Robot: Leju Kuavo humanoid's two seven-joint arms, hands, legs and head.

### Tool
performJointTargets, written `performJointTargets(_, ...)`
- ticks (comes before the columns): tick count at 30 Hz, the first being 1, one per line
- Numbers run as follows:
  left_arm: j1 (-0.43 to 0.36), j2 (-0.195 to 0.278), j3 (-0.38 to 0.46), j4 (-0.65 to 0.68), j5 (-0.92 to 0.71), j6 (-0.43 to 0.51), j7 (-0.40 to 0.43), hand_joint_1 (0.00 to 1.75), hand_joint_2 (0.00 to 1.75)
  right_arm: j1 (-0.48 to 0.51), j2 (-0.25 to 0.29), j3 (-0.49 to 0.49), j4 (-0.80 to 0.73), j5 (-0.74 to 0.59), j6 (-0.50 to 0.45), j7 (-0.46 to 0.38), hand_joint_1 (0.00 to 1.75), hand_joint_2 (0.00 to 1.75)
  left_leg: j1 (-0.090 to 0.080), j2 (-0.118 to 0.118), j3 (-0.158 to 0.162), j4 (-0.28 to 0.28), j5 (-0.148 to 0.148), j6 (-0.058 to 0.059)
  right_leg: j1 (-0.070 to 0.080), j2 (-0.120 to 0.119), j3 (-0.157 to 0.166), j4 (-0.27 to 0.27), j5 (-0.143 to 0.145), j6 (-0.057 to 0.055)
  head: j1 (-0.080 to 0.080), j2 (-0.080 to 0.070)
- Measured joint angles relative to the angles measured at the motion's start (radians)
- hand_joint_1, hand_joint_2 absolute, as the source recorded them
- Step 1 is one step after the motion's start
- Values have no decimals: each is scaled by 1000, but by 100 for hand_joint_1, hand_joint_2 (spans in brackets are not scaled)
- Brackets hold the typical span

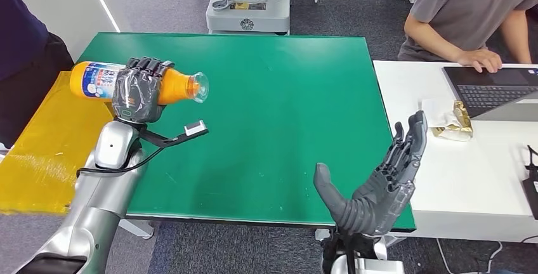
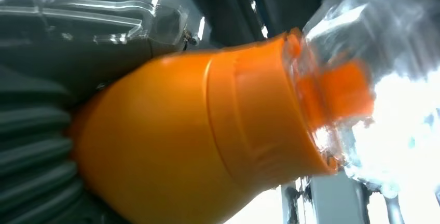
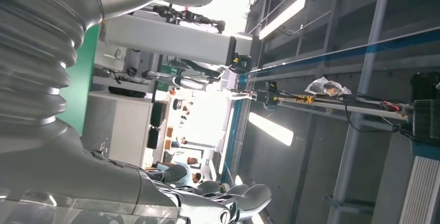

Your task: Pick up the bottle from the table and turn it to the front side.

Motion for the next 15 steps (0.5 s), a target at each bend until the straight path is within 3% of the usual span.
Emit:
performJointTargets(5, -50, 60, -80, 20, -4, 0, 131, 175, 175, 0, 0, 0, 7, -5, 0, 0, 0, 175, 0, -1, 0, 0, 0, 0, 0, -1, 0, 0, 0, 0, 0, 0)
performJointTargets(15, -85, 120, -175, 200, -1, 0, 132, 175, 175, -1, -2, 6, 14, -14, 0, 0, 0, 175, 0, 2, 0, 0, 0, 0, 0, 2, -1, 1, 0, -2, 0, 0)
